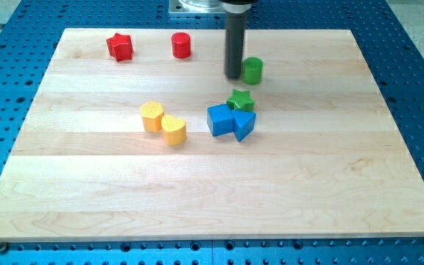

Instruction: Move the green circle to the right of the red circle

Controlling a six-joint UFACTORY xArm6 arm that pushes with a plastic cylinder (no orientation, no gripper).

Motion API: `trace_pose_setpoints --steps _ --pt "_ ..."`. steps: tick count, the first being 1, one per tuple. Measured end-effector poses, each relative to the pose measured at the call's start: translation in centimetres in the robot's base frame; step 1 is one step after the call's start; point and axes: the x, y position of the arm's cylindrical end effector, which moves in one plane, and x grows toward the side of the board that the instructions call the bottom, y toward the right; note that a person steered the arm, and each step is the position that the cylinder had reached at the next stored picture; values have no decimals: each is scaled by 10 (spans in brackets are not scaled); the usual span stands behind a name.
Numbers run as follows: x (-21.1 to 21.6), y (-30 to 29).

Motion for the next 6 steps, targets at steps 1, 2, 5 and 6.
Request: trace_pose_setpoints --steps 1,2,5,6 --pt "19 22" --pt "49 48" --pt "-38 30" --pt "-44 -6"
